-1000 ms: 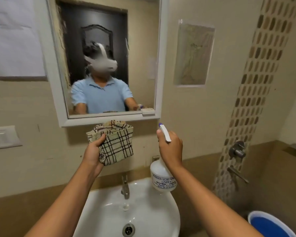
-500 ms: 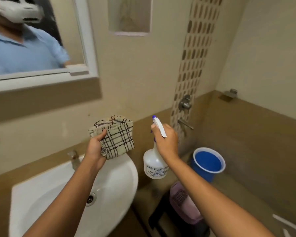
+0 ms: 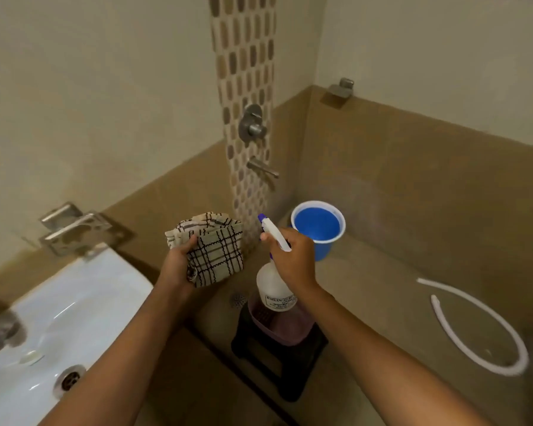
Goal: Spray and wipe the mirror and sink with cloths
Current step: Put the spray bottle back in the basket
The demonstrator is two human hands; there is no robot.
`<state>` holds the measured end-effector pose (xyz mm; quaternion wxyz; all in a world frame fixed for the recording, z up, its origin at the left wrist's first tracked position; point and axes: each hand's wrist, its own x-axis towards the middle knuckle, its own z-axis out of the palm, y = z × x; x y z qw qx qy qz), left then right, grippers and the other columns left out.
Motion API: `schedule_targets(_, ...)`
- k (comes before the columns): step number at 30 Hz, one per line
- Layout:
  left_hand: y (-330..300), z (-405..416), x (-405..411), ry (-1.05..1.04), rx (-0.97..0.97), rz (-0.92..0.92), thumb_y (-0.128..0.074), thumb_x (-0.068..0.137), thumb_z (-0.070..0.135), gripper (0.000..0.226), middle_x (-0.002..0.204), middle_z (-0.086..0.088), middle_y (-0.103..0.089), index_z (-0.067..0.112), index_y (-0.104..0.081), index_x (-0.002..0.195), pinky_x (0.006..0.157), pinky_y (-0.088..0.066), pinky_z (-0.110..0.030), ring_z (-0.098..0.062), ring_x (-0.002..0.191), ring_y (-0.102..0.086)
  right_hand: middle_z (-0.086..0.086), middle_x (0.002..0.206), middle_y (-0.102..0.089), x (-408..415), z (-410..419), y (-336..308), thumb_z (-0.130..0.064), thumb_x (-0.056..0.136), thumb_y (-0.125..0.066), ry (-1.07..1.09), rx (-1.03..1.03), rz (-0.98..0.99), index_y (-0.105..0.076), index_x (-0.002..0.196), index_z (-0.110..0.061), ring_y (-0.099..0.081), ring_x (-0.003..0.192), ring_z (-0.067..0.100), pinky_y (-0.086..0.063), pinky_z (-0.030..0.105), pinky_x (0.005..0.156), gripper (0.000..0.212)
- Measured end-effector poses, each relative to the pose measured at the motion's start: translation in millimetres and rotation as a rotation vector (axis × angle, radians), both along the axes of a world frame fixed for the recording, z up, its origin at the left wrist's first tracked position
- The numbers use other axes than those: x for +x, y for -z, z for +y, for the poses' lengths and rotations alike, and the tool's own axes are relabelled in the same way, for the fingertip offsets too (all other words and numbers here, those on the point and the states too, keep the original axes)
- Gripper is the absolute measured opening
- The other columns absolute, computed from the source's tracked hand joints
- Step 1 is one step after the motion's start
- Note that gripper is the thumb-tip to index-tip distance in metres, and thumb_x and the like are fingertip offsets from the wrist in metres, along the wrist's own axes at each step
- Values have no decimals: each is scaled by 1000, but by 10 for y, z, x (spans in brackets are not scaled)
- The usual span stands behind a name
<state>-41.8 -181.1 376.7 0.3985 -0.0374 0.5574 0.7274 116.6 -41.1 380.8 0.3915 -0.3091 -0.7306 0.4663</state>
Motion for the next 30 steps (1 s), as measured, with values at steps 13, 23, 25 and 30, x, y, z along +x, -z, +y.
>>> schedule_targets(13,830,881,75,278,-125,-107,-44,101,26,26,96,-4,-78,18,-68,106,62,-59,-37,-21,84,-76,3,85,-75,396,413,927,-10,89,-72,272,-177,-193,-78,101,-8,-66,75,12,-47,21,64,14)
schedule_targets(23,1564,1206,-85,440,-185,-200,-49,100,27,24,110,-7,-76,18,-68,112,78,-57,-44,-25,97,-73,18,103,-70,353,531,1777,-21,95,-61,452,-311,-625,-58,121,-7,-67,93,36,-56,48,80,29)
schedule_targets(25,1701,1247,-102,451,-202,-204,-49,99,27,24,108,-7,-76,19,-68,112,76,-58,-44,-26,97,-73,20,103,-69,317,535,1949,-19,96,-59,457,-326,-698,-55,123,-6,-67,93,38,-57,48,79,31)
schedule_targets(30,1994,1335,-98,479,-237,-215,-48,100,27,26,106,-6,-76,19,-71,107,72,-59,-41,-24,96,-74,21,103,-69,259,525,2306,-17,97,-59,512,-353,-771,-52,129,-5,-68,93,37,-57,42,74,35)
